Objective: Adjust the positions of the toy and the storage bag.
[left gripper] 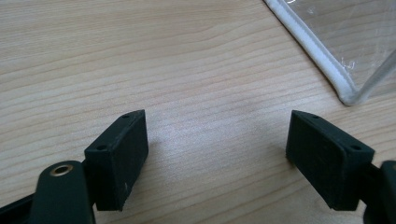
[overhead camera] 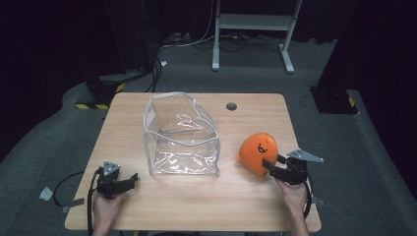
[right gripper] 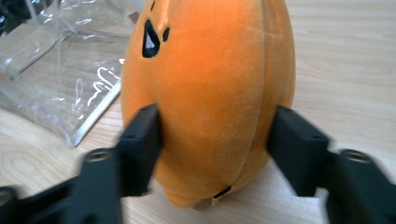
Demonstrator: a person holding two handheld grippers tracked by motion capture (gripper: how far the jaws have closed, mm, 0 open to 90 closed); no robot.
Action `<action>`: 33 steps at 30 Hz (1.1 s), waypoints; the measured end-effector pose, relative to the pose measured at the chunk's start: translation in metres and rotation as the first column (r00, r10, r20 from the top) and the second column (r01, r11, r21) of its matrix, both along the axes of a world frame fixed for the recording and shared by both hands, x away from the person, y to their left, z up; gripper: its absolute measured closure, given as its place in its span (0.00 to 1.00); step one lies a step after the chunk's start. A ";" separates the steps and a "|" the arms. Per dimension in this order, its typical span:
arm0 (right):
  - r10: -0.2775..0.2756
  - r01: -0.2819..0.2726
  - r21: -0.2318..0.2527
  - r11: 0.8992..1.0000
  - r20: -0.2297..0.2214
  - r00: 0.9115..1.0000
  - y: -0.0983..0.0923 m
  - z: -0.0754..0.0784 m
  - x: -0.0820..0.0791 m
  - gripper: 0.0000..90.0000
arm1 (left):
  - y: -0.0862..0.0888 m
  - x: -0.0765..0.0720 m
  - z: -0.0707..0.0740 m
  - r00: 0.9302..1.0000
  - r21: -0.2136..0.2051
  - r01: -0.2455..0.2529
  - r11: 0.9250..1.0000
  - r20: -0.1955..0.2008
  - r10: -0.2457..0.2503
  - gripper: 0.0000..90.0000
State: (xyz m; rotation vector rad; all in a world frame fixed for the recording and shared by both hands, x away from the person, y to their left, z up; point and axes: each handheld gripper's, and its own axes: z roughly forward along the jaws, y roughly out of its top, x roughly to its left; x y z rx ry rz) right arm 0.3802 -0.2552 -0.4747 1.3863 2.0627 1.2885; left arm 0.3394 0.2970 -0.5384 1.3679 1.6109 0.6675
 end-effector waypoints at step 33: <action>0.128 -0.128 0.012 0.992 0.000 0.992 0.048 0.003 -0.009 0.44 | 0.000 0.000 0.000 1.000 0.005 0.003 1.000 -0.002 -0.003 0.23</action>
